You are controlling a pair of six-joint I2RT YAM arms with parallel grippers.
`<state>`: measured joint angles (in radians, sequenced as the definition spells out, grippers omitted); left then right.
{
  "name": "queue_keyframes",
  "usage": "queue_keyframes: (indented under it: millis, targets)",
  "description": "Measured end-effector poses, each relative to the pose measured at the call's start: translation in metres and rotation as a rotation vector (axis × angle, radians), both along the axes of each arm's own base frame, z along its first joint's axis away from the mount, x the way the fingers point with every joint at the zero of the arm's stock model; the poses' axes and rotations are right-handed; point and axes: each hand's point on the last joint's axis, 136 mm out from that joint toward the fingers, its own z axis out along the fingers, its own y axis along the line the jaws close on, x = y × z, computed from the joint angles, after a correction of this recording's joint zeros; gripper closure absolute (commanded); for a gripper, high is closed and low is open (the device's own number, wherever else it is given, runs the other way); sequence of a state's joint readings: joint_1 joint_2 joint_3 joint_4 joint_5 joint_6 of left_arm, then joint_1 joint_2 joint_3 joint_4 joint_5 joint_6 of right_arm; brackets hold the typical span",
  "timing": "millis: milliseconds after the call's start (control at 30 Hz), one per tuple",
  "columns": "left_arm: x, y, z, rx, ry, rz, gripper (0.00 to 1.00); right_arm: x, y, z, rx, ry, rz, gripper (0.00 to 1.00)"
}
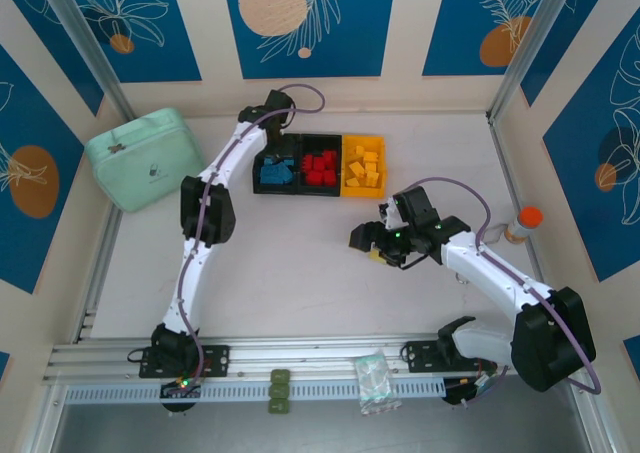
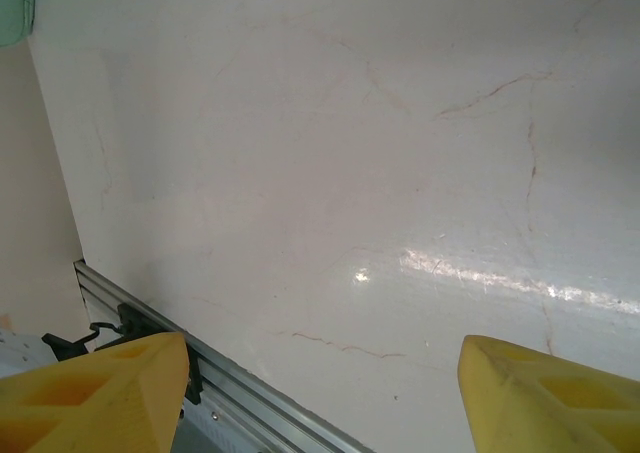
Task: Sort the legos into containers by color
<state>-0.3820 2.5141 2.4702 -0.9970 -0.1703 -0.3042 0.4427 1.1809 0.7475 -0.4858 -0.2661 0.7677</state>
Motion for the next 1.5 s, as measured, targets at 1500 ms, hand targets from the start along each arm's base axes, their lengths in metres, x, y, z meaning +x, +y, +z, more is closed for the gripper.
queue_keyframes:
  millis: [1500]
  targets:
    - [-0.239, 0.105, 0.108, -0.111, -0.473, 0.017, 0.01, 0.102, -0.05, 0.073, -0.432, -0.558, -0.163, 0.01]
